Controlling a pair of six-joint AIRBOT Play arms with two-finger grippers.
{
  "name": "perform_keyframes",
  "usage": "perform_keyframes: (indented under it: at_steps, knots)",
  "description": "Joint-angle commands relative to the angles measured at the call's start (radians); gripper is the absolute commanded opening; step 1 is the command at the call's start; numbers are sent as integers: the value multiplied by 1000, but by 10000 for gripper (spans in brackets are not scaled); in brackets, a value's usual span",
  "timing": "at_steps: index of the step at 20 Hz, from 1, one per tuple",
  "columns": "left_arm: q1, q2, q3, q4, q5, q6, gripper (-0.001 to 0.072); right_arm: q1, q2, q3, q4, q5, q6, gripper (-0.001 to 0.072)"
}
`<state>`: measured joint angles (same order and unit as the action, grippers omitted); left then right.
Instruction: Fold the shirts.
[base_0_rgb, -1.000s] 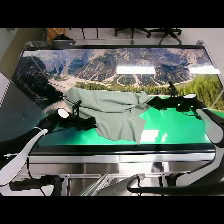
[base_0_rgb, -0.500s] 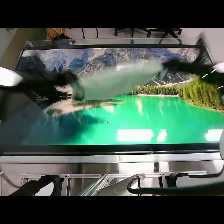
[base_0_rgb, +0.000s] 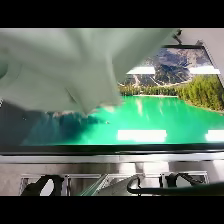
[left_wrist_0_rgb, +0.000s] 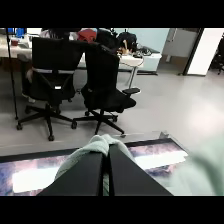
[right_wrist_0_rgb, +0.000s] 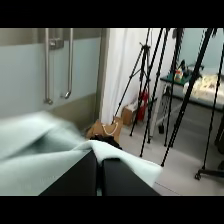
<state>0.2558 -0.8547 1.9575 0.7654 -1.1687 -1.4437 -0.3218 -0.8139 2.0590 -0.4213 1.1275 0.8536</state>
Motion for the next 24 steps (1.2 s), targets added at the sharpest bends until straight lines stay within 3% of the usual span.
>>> perform_keyframes:
  at_steps: [1, 5, 9, 14, 17, 18, 19, 20, 21, 22, 23, 24]
  knots:
    - [30, 111, -199, -27, 3, 40, 16, -2, 29, -3, -1, 132, 34, 16]
    - [30, 168, -395, 111, 29, 59, 15, -2, 19, -170, -31, 198, 37, 16]
    - [8, 31, -568, 123, 58, 112, 15, 31, -117, -373, -24, 150, -20, 17]
    - [-144, -457, -673, 130, 303, 277, 17, 166, -521, -504, -30, -98, -107, 18]
    - [-154, -809, -551, 127, 362, 286, 21, 238, -792, -503, 17, -310, -107, 32]
    - [-142, -911, -473, 122, 314, 257, 22, 249, -850, -503, 45, -343, -111, 140]
    - [-124, -988, -394, 121, 245, 233, 90, 256, -892, -503, 67, -356, -134, 265]
    - [-107, -1052, -308, 122, 169, 228, 508, 255, -911, -503, 66, -352, -151, 269]
    - [-89, -1092, -232, 123, 104, 201, 688, 249, -914, -503, 61, -349, -152, 277]
    - [-66, -1119, -155, 123, 32, 177, 688, 238, -903, -501, 58, -335, -151, 338]
    - [-40, -1130, -84, 125, -45, 157, 687, 217, -880, -496, 51, -295, -151, 444]
    - [-16, -1128, -32, 125, -114, 146, 687, 193, -850, -493, 34, -242, -151, 462]
